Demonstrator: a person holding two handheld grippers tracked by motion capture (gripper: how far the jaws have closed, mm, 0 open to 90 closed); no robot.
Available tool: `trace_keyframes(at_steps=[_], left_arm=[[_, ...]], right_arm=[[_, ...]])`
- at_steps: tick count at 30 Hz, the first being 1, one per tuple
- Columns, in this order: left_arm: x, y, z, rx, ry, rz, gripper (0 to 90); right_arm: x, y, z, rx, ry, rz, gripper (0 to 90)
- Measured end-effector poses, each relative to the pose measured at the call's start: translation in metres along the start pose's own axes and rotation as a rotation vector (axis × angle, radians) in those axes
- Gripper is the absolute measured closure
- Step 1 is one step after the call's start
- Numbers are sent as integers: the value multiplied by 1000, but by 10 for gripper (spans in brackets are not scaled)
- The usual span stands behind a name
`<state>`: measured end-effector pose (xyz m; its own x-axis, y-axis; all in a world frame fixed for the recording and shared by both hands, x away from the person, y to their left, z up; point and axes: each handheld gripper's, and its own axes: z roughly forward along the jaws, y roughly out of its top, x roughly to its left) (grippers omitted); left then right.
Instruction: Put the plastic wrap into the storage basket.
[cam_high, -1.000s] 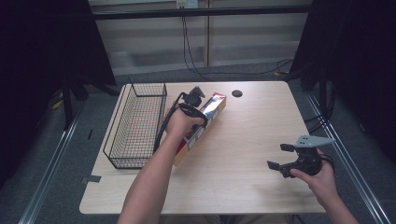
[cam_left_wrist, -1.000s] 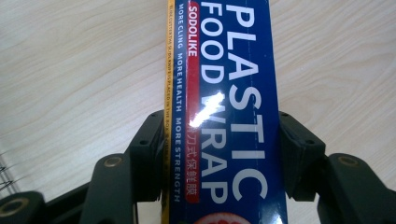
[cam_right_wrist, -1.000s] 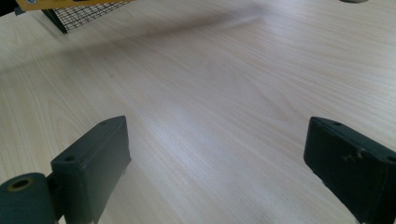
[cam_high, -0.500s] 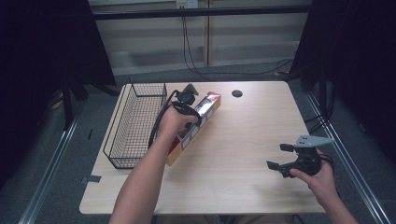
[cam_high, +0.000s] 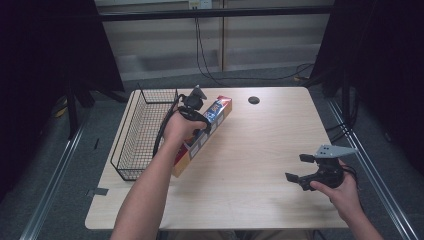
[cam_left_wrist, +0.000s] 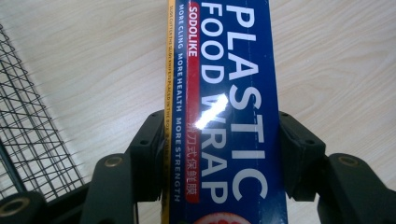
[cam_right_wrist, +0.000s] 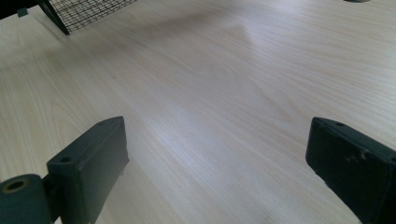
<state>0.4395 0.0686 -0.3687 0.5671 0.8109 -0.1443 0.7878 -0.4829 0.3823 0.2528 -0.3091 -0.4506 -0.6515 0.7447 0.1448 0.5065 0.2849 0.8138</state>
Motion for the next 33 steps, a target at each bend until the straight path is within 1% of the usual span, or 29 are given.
trace_keyframes(at_steps=[3,4,5,6,7,8,9,11,12,15,16,18,19,21,22,23,24,25,26,27,28,30,31,33], left_arm=[[2,-1,-3,-7,5,-12,434],[3,-2,-5,0,6,-11,434],[3,-2,-6,-11,9,-16,434],[5,-2,-8,-5,10,-6,434],[5,-3,-9,-8,7,-22,434],[6,-3,-10,-7,11,-27,433],[7,-4,-11,-16,6,-31,434],[9,-5,-13,-15,6,-30,433],[9,-5,-15,-7,9,-41,434],[11,-6,-17,-10,18,-46,434],[12,-6,-18,-12,14,-44,434],[13,-6,-20,-16,17,-54,433],[14,-7,-21,-16,20,-45,433],[15,-7,-23,-15,20,-58,433],[16,-7,-24,-14,17,-50,433],[16,-7,-24,-16,17,-62,433],[16,-7,-25,-11,22,-63,433],[17,-7,-26,-9,23,-50,433],[17,-7,-27,-9,25,-64,433],[18,-8,-27,-21,26,-74,433],[20,-7,-29,-11,26,-56,434],[20,-7,-31,-13,28,-71,433],[20,-7,-32,-13,28,-66,434],[21,-7,-34,-11,32,-72,433]], right_arm=[[0,0,0,0,1,0,44],[0,0,0,-1,4,-2,42],[0,0,0,-2,7,-5,40],[0,0,0,-1,9,-6,34],[0,0,0,0,12,-10,25],[0,-1,0,2,20,-9,19],[0,-1,0,-1,25,-12,18],[0,-1,0,1,28,-13,16],[0,-1,0,0,29,-9,17],[0,-1,2,10,30,-2,18],[1,-2,2,10,30,-6,18],[1,-1,2,8,30,-12,17],[2,-1,2,5,25,-11,17],[1,-1,2,2,27,-5,16],[1,-1,2,2,26,-4,16],[1,-1,2,2,25,-8,17],[1,-1,2,7,26,-6,16],[2,-1,2,9,25,-9,17],[2,-1,3,11,24,-9,17],[2,-1,3,11,25,-10,16],[2,-1,2,9,24,-10,16],[2,-1,2,5,24,-11,17],[2,-1,1,3,22,-11,17],[2,-1,1,2,21,-11,17]])
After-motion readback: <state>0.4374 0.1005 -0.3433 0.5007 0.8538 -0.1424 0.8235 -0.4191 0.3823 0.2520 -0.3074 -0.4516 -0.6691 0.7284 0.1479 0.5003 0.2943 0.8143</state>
